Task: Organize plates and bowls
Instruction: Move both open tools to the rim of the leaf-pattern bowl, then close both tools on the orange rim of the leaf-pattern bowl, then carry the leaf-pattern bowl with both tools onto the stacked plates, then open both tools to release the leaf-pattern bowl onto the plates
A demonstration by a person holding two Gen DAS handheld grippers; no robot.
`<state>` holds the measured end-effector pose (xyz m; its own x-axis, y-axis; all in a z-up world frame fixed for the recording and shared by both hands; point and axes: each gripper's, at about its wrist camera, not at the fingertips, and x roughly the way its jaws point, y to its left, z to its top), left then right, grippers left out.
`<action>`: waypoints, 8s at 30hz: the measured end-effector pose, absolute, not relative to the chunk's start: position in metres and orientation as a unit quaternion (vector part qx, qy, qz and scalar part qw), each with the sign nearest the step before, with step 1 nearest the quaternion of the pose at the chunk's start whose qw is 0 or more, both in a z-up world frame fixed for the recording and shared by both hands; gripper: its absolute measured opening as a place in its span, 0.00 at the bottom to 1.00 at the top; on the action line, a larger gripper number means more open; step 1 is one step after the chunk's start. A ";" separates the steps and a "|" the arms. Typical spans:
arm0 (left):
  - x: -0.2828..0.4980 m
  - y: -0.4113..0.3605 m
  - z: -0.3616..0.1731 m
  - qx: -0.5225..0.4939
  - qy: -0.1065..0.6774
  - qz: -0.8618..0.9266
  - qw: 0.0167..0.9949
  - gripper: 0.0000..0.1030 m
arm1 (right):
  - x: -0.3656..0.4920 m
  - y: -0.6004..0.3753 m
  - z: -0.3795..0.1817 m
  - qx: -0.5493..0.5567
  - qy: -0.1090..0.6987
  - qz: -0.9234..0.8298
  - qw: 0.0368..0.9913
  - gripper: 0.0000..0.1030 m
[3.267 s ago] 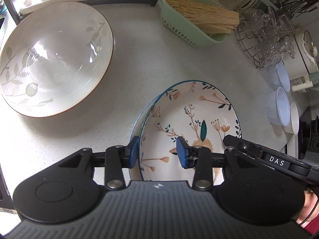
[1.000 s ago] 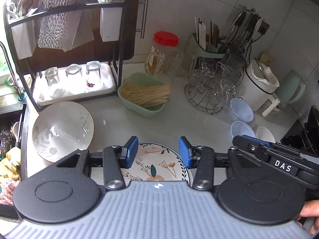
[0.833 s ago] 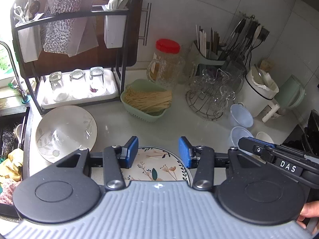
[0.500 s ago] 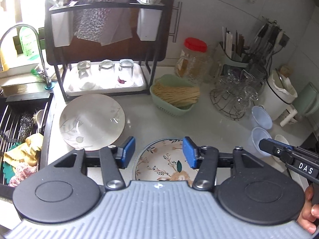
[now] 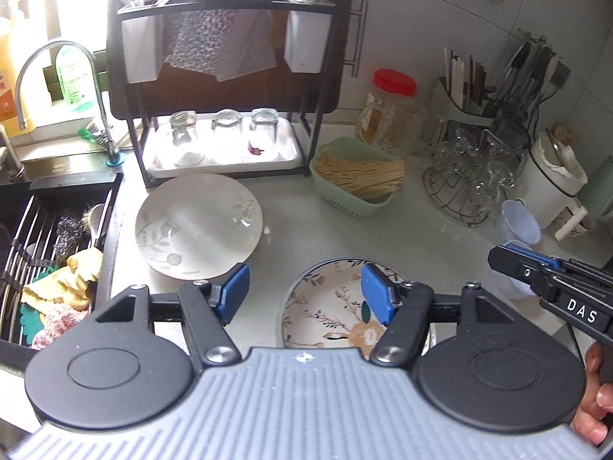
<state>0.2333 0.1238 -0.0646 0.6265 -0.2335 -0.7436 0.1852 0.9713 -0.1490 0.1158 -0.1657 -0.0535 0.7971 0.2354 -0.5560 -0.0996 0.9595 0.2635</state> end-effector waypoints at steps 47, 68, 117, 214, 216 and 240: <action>0.387 0.231 -0.115 -0.059 0.465 -0.083 0.879 0.98 | 0.247 -0.084 -0.093 0.108 0.414 0.081 0.900 1.00; 0.474 0.299 -0.196 -0.100 0.537 -0.112 0.830 0.97 | 0.331 -0.021 -0.152 0.160 0.505 0.094 0.843 0.68; 0.468 0.301 -0.165 -0.156 0.558 -0.207 0.788 0.44 | 0.310 -0.049 -0.142 0.240 0.520 0.092 0.815 0.19; 0.346 0.118 -0.169 -0.060 0.598 -0.181 0.778 0.44 | 0.181 -0.180 -0.166 0.179 0.474 0.010 0.862 0.18; 0.342 0.112 -0.167 -0.062 0.594 -0.179 0.782 0.44 | 0.179 -0.179 -0.163 0.171 0.468 0.017 0.867 0.18; 0.279 0.051 -0.120 -0.066 0.503 -0.126 0.853 0.44 | 0.155 -0.218 -0.115 0.118 0.396 0.088 0.906 0.18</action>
